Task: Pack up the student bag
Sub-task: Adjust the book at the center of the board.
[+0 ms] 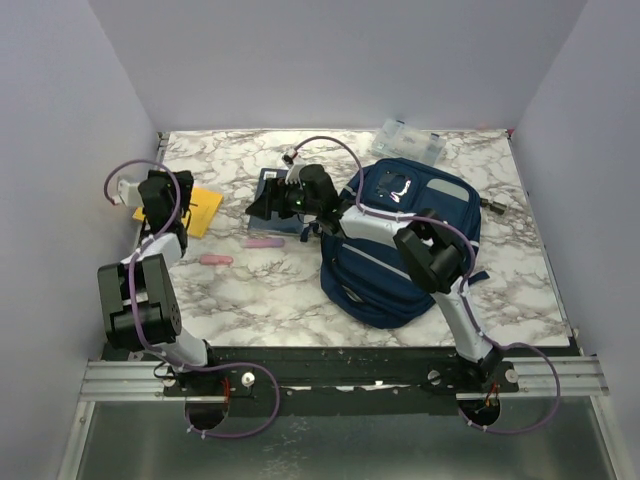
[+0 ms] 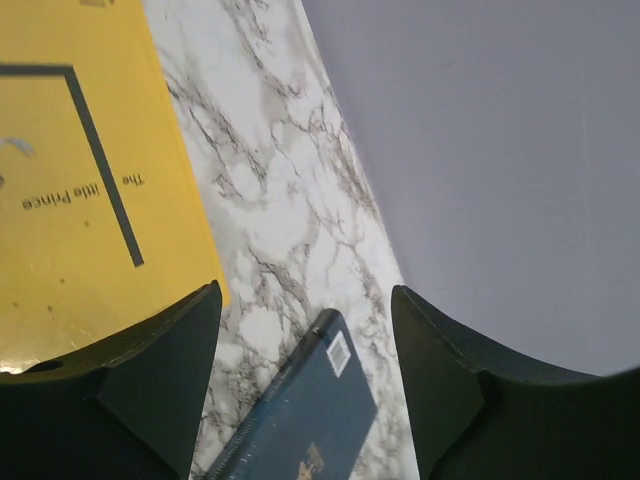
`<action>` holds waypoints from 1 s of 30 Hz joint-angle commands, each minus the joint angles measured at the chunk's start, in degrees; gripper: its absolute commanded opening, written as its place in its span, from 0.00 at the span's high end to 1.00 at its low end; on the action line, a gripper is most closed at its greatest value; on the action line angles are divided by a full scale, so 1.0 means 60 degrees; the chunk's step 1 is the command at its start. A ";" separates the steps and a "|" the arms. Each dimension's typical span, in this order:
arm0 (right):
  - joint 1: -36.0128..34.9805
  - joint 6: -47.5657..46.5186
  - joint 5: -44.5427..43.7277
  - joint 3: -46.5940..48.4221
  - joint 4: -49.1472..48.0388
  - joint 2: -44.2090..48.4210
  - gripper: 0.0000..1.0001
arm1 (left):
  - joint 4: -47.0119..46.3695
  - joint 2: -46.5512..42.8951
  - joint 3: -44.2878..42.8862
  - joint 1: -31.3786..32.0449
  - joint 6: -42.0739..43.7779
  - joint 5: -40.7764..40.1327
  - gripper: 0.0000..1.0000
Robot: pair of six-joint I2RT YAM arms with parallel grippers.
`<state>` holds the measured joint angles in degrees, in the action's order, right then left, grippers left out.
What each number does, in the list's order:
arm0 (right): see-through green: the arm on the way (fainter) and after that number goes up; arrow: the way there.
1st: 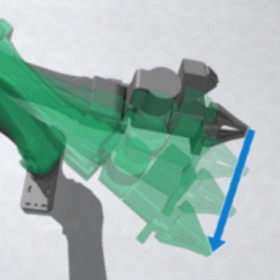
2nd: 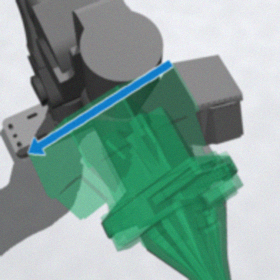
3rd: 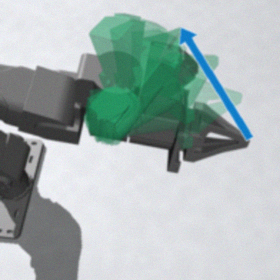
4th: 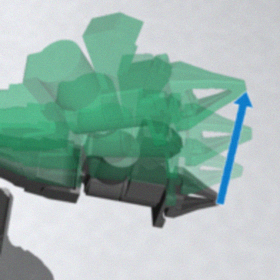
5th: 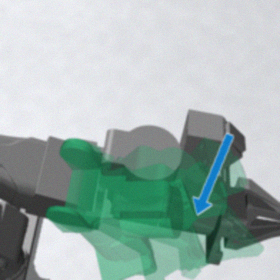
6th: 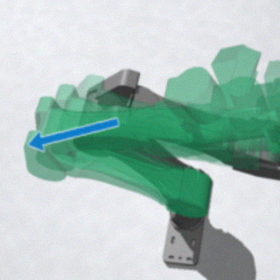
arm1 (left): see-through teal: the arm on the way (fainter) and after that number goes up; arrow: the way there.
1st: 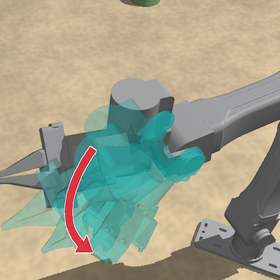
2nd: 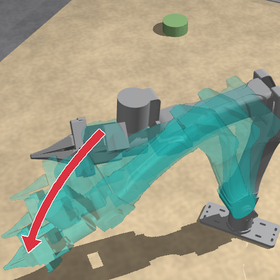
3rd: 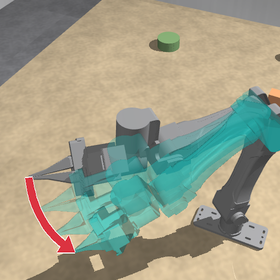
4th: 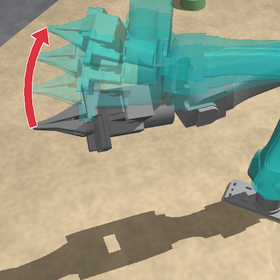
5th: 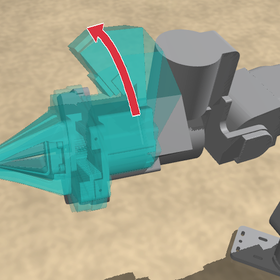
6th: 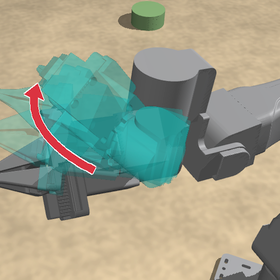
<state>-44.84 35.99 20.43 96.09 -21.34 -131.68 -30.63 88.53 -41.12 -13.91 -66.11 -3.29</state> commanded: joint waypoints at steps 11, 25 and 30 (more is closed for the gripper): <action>0.0079 -0.0223 -0.0008 0.2145 -0.0043 -0.1872 0.13 | 0.8030 0.2926 -0.5943 -0.0582 0.4271 0.2681 0.29; 0.0066 -0.0776 -0.0963 0.6890 0.0149 -0.5240 0.13 | 0.7630 0.1373 -0.3085 -0.1608 0.1584 0.3253 0.18; 0.0062 0.0198 -0.0890 0.6984 -0.0464 -0.5546 0.15 | 0.7262 0.1290 -0.2661 -0.1915 0.1198 0.3194 0.17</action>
<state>-44.18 33.06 16.69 136.70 -20.73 -162.71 14.63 97.32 -58.17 -24.36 -55.11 15.35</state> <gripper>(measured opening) 0.860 0.825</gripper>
